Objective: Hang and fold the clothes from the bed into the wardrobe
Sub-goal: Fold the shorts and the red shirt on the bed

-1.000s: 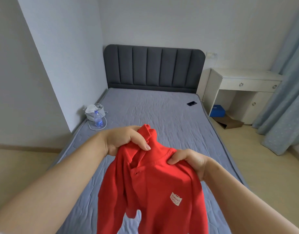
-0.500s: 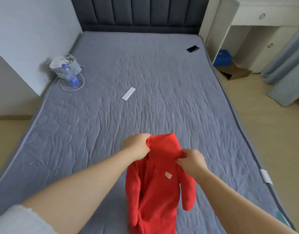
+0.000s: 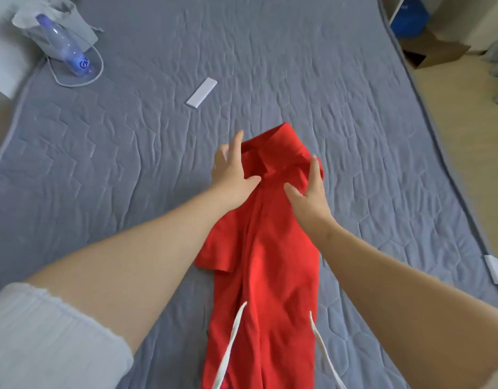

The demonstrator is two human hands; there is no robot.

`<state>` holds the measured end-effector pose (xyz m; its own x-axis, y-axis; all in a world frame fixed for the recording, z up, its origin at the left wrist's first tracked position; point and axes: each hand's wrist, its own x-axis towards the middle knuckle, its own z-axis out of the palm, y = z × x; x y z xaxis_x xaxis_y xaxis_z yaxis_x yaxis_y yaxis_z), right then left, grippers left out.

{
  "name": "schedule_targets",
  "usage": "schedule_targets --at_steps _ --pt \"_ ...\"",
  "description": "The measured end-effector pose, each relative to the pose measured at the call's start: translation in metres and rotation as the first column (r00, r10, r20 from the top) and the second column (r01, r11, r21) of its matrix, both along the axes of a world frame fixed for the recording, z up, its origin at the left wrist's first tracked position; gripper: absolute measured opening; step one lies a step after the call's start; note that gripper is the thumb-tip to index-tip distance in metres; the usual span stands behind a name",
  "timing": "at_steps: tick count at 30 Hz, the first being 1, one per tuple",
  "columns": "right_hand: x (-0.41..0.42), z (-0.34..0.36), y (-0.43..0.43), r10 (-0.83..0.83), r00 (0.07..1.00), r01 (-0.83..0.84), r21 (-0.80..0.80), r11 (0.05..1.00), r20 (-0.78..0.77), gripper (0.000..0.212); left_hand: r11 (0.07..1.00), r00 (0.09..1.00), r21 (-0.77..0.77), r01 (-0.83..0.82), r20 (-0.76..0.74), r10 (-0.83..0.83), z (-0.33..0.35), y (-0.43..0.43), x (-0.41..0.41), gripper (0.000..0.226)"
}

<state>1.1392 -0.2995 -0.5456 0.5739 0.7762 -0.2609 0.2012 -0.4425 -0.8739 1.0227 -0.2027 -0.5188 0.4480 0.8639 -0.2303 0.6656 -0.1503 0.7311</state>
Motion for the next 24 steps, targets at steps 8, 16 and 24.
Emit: schedule_targets --at_steps 8,16,24 --pt "-0.065 -0.084 -0.119 -0.042 0.977 -0.053 -0.431 0.901 -0.208 0.061 0.918 0.992 -0.389 -0.075 -0.124 0.029 -0.101 -0.138 -0.057 0.045" --pt "-0.135 -0.119 -0.24 0.028 0.974 -0.167 -0.629 0.76 -0.225 0.053 0.828 0.891 -0.433 -0.357 -0.422 0.164 -0.151 -0.259 -0.121 0.04" --pt "-0.167 -0.154 -0.292 0.593 0.805 -0.349 -0.781 0.519 0.034 0.089 0.984 0.772 -0.044 -0.173 -0.626 0.108 -0.189 -0.308 -0.164 0.06"
